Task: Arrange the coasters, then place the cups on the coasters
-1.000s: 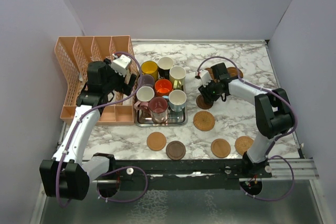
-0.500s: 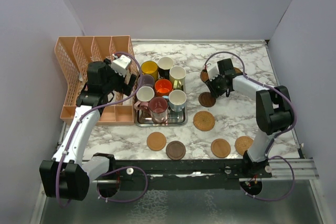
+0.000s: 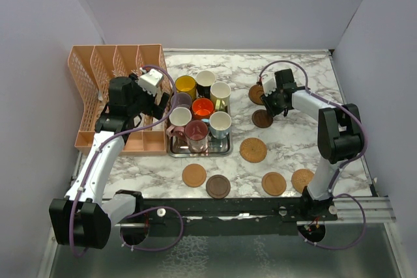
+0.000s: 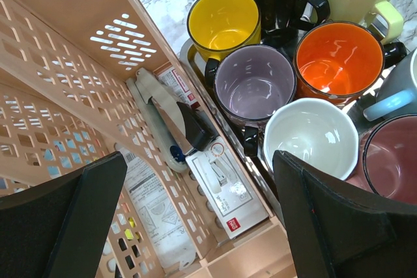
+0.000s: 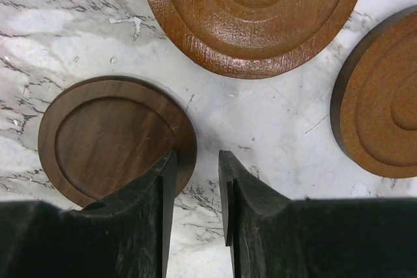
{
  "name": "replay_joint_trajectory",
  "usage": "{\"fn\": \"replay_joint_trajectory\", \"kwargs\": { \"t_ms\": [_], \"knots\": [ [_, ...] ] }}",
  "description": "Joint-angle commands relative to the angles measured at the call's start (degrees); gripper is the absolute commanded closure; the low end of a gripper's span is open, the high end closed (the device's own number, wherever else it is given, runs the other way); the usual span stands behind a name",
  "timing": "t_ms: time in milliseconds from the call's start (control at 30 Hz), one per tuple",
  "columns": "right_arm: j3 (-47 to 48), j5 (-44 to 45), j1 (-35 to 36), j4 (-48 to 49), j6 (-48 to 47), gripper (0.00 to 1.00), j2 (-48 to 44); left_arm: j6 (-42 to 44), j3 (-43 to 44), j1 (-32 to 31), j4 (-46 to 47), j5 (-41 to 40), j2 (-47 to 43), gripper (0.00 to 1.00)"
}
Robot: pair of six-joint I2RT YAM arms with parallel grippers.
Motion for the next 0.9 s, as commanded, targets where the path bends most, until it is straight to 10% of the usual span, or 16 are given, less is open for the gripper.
{"fn": "replay_joint_trajectory", "kwargs": {
  "t_ms": [0,867],
  "knots": [
    [-0.72,2.84,-0.83,-3.48,-1.99,0.68,1.68,0.54,-0.16,-0.26,-0.36,0.95,-0.95,0.01],
    [-1.47,-2.51,-2.74,-6.53,-3.16,0.68,1.91,0.55,0.04,-0.27,-0.23,1.33,-0.19,0.01]
  ]
}}
